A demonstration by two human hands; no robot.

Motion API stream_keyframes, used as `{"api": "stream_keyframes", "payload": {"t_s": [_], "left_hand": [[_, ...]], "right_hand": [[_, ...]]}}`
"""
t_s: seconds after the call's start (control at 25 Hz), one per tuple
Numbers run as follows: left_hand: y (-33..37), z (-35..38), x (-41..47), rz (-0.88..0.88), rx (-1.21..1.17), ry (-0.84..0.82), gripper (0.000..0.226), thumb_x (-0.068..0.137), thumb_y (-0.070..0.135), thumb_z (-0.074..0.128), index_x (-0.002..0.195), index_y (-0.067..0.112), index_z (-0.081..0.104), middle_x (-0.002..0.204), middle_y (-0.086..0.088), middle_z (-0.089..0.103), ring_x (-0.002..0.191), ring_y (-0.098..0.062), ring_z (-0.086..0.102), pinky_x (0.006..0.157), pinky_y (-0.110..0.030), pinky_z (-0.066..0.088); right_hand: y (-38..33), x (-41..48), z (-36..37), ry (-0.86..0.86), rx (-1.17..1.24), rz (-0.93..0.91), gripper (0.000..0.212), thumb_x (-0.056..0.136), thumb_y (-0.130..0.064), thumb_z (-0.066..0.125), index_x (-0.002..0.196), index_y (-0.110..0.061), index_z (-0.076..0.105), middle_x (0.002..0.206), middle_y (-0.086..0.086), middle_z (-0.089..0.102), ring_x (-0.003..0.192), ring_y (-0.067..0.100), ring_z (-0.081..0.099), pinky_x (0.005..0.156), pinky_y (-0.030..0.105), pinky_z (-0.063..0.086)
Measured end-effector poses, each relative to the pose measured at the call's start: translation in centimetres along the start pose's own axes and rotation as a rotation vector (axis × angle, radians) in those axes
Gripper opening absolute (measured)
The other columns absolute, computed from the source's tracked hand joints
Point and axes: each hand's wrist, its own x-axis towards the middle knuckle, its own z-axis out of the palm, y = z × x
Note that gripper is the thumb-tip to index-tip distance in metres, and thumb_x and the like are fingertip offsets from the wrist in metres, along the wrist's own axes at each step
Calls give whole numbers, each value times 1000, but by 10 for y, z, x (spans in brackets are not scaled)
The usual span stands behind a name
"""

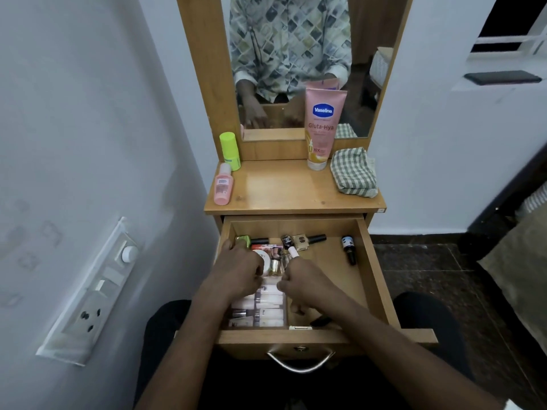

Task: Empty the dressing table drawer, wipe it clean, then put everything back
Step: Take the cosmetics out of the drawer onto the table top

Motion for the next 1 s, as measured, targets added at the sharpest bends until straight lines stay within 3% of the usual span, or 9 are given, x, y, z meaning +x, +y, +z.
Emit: {"api": "stream_keyframes", "payload": {"t_s": [0.12,0.24,0.36,0.52,0.64,0.76,0.88,1.0], "left_hand": [[-4,6,0,-54,-11,25,19,83,25,63,99,28,73,108,5,69,122,-18,46,99,-38,26],[-5,9,0,-97,-100,38,27,86,19,60,106,30,73,114,6,69,123,-17,47,103,-38,25],[-6,10,3,-127,-202,90,32,91,15,54,111,31,72,117,5,69,121,-18,50,99,-36,27],[-13,6,2,-240,-518,309,30,90,4,54,104,19,76,102,-2,74,105,-26,61,97,-39,43],[-19,7,-1,-257,-643,327,37,84,-7,51,97,15,78,91,-2,75,96,-25,63,94,-44,49],[-17,9,-2,-232,-509,244,40,86,-5,51,99,20,79,101,0,75,100,-21,62,95,-41,48],[-15,6,-2,-271,-466,230,34,93,5,48,106,19,76,110,-1,72,100,-21,63,90,-39,52],[-3,-11,-6,-373,-914,397,22,99,20,50,105,16,71,98,1,73,82,-15,67,74,-33,55]], "right_hand": [[-12,-8,12,10,319,173,15,87,-3,50,101,-1,54,78,19,68,63,31,71,53,37,59],[-8,-13,15,57,614,299,31,83,-1,57,113,3,51,72,16,59,42,20,54,40,24,43],[-4,-16,13,76,752,348,31,79,-5,72,105,6,59,58,8,50,38,15,42,40,20,35],[-9,-24,5,11,730,274,17,81,-3,75,83,-7,59,61,-1,53,36,2,47,35,13,33],[-14,-31,-4,-107,673,212,10,91,-6,66,94,-14,62,75,-1,63,52,3,57,39,14,41],[-9,-37,-22,-91,628,154,12,95,-8,60,105,-13,63,96,5,69,77,13,67,54,23,49],[9,-41,-50,-56,683,139,20,95,-9,59,114,-9,61,108,13,68,86,20,66,58,25,52],[24,-36,-69,120,1019,90,35,88,-6,67,121,-9,56,114,19,67,88,29,67,67,37,56]]}}
